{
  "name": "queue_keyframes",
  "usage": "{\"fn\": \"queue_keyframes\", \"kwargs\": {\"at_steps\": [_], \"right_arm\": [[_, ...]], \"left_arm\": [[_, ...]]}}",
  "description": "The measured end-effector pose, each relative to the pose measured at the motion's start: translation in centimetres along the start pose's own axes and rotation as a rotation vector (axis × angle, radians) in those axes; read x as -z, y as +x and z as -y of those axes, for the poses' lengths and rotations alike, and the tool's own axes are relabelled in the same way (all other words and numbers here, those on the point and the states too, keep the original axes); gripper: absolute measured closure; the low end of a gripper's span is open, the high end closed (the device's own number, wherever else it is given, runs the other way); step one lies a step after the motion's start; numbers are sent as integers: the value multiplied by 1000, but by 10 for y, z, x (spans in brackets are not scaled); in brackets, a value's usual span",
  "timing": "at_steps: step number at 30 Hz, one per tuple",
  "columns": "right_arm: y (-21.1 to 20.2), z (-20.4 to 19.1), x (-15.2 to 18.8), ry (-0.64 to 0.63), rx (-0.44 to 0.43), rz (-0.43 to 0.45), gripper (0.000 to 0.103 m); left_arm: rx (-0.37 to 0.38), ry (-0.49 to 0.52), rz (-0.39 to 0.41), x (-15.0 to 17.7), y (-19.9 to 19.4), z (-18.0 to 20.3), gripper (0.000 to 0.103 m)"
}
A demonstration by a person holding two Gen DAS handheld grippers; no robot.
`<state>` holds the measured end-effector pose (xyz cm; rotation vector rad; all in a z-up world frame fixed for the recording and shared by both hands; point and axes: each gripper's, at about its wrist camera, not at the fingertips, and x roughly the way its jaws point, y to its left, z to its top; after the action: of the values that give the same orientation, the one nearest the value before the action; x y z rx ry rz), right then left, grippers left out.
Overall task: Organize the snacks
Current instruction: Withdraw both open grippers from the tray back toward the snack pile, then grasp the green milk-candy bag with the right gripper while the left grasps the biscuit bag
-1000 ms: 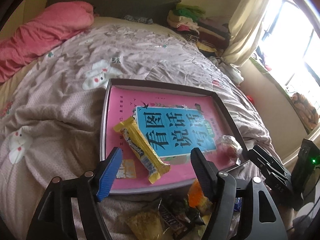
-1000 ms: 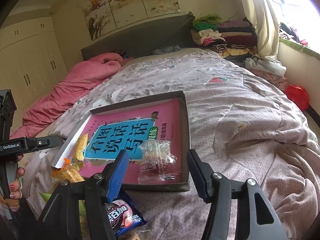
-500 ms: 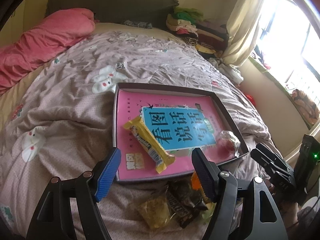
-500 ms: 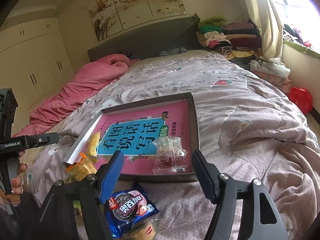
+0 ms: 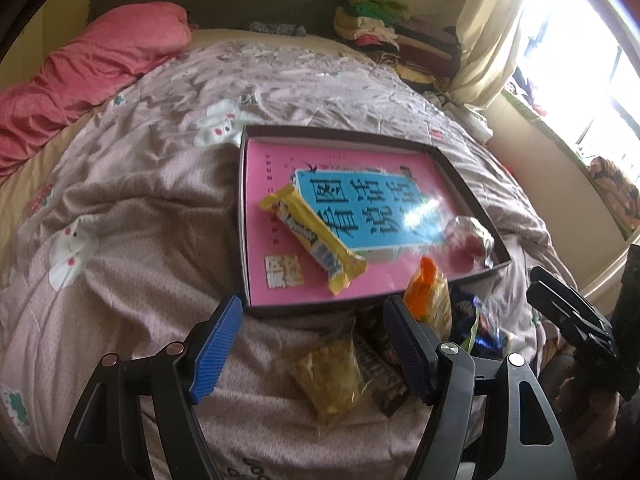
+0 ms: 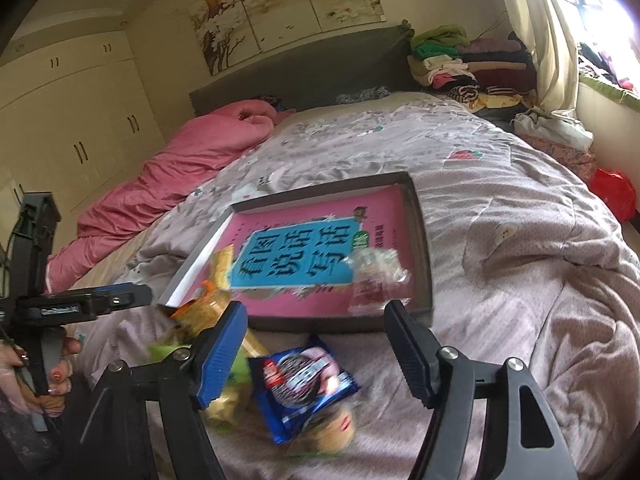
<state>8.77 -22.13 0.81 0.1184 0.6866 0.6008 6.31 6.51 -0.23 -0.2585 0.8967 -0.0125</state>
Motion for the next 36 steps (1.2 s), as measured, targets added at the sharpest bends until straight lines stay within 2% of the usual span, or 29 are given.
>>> {"fn": "queue_keyframes", "kwargs": {"at_steps": [7,17,28,36], "right_arm": [[-2,-24,14,-23,-56,-53,33],[1,-50,26,-75,-94,-101,33],[14,-64,40,-107,-135,-193,33],[26,-64,47,-91,-134,-238,33]], "left_arm": [[-7,4,-12,9,-2,0,28],[-12,17,-41,20,-4,3,28],[-1,2,-96,30,5,1,28],[14,1,-136,36,15,4,28]]}}
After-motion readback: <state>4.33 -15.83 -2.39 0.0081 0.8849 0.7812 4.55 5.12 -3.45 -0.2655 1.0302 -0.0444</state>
